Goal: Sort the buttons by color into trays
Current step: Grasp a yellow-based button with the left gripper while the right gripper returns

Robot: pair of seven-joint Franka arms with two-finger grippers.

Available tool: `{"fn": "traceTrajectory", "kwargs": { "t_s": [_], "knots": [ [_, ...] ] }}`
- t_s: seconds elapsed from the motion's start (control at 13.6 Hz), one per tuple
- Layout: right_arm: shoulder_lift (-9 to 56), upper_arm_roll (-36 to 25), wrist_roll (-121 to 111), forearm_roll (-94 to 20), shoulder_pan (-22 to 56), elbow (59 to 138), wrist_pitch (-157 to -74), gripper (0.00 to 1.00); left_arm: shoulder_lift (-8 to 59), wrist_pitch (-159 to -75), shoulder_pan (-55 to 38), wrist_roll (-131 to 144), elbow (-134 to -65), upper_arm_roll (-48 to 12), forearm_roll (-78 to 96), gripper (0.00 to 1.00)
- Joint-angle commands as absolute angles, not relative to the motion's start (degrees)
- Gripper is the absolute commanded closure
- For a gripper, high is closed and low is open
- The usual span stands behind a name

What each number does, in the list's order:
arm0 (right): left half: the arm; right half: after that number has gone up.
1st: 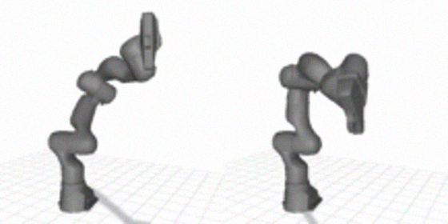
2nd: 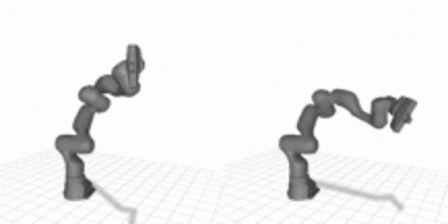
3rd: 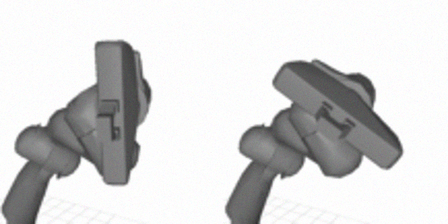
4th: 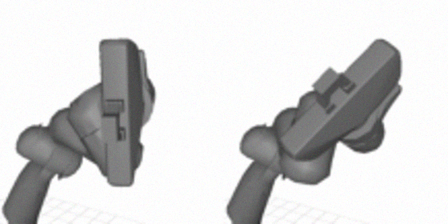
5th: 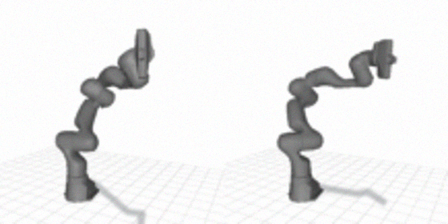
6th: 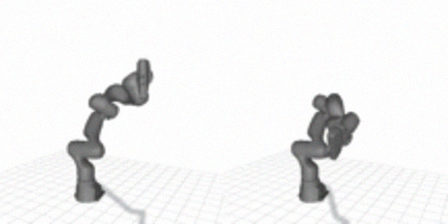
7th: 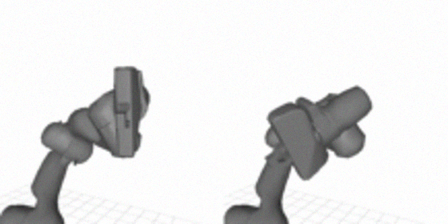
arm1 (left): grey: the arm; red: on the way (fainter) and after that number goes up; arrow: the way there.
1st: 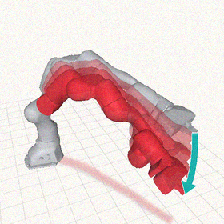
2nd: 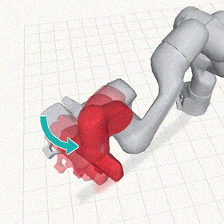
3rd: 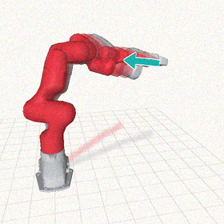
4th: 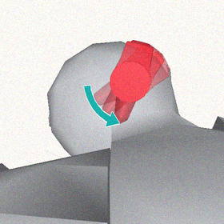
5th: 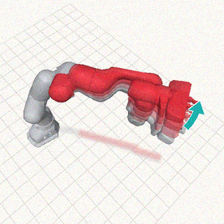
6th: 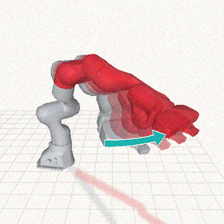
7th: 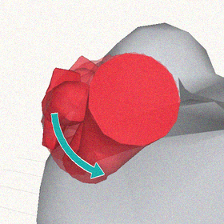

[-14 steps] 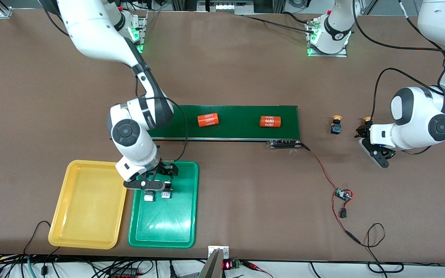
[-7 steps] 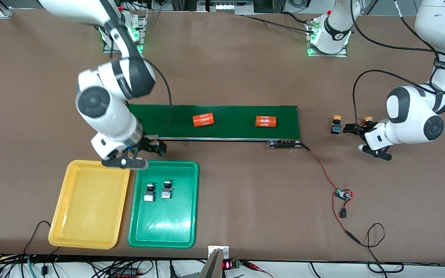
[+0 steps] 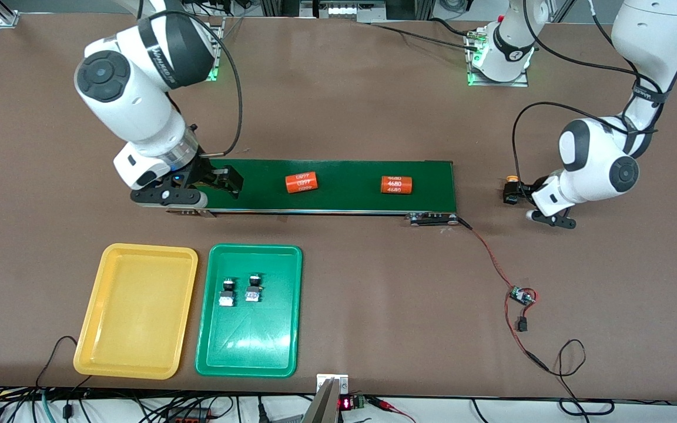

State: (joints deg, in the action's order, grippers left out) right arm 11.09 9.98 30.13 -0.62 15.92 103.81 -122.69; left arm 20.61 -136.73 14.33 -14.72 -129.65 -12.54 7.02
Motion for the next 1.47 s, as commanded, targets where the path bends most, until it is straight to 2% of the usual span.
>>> {"fn": "traceTrajectory", "kwargs": {
  "t_s": [0.0,0.29,0.59,1.03,1.18,1.4],
  "knots": [
    [8.26,14.84,34.36,0.17,13.63,111.61,-128.48,0.0,16.7,-137.55,14.24,-10.38,-133.41,-14.67,8.35,0.0],
    [9.93,19.68,38.47,1.31,12.48,114.08,-131.83,0.0,16.79,-137.81,14.15,-12.13,-134.64,-14.77,7.91,0.0],
    [12.74,21.62,44.55,6.15,13.09,113.82,-131.66,0.0,17.4,-137.99,14.15,-12.48,-134.82,-14.77,7.47,0.0],
    [15.63,21.8,49.3,8.53,14.5,112.16,-131.66,0.0,18.81,-139.75,14.41,-15.38,-134.82,-14.77,7.47,0.08],
    [16.0,21.8,51.15,8.7,14.68,111.27,-131.4,0.0,19.33,-140.01,14.41,-15.9,-134.74,-14.77,7.47,0.15],
    [16.78,21.8,51.33,8.7,14.76,111.44,-131.31,0.0,20.04,-141.41,14.59,-17.13,-134.74,-14.68,7.47,0.17]
  ]
}}
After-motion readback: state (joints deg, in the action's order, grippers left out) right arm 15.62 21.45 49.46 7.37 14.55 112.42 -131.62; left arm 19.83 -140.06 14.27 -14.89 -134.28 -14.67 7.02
